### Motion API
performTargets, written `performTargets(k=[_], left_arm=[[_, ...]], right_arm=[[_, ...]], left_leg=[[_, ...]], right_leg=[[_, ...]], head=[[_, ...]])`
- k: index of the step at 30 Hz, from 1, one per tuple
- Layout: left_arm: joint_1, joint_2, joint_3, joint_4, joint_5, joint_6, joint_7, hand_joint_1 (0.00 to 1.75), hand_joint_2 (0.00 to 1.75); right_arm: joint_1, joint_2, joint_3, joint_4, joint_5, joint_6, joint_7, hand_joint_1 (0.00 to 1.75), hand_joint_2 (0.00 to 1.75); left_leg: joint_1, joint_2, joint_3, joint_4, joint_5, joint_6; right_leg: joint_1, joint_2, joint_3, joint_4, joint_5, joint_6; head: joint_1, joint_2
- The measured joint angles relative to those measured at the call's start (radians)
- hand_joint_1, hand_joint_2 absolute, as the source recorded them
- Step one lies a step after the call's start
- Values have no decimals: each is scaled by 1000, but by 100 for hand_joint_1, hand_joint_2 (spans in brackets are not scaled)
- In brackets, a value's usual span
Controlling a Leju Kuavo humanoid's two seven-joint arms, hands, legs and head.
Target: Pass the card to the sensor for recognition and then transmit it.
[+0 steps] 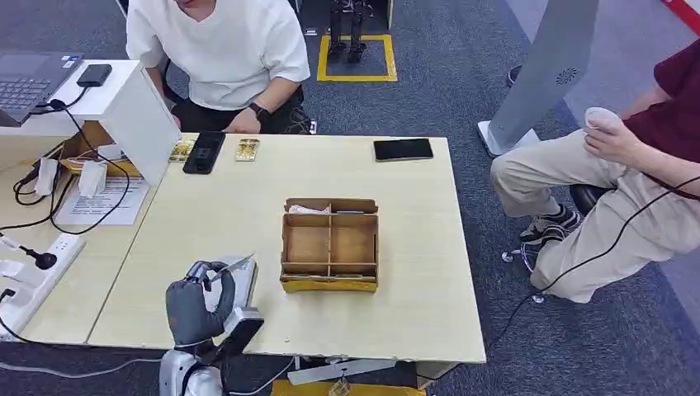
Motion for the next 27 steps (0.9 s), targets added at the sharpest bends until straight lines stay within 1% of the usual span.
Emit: performTargets(k=[4,7,11,14,16,17,20,24,27], left_arm=[[0,-3,0,-44,23,0,19,175,175],[-3,-2,-5,-69,90,-1,23,175,175],[-37,1,-29,-95,72,-2,84,175,175],[-90,2,-47,-95,76,-3,142,175,175],[-124,2,-59,-94,121,-3,175,175,175],[-138,2,-66,-92,160,-6,190,175,175],[-184,11,-107,-84,338,-14,238,175,175],[-237,25,-149,-76,392,-15,277,175,175],[-283,38,-161,-58,423,-21,313,175,175]], right_arm=[[2,3,0,-3,1,0,0,0,175],[2,5,0,-5,10,0,2,0,175],[0,5,3,-5,32,0,13,0,175],[-3,6,7,-5,47,0,26,0,175],[-5,6,15,-5,52,0,31,0,175],[-6,6,18,-5,54,0,31,0,175],[-5,19,19,-17,58,0,30,0,175],[-6,33,20,-28,72,0,43,0,175],[-7,40,24,-33,82,0,50,0,175]], left_leg=[[0,0,0,0,0,0],[1,1,0,0,0,0],[1,1,0,0,0,0],[0,0,0,0,1,0],[0,0,0,0,1,0],[0,0,0,0,1,0],[0,0,0,0,1,0],[0,0,0,0,1,0],[1,0,-1,0,1,0]], right_leg=[[0,0,-1,0,0,0],[1,1,-1,0,0,0],[1,0,-1,0,0,0],[0,0,0,0,1,0],[0,0,0,0,1,1],[0,0,0,0,1,1],[0,0,0,0,1,1],[0,0,-1,0,1,1],[0,0,-1,0,1,0]], head=[[-1,0],[-2,0],[-2,0],[-2,0],[-1,0],[-1,0],[-2,0],[-2,0],[-2,0]])
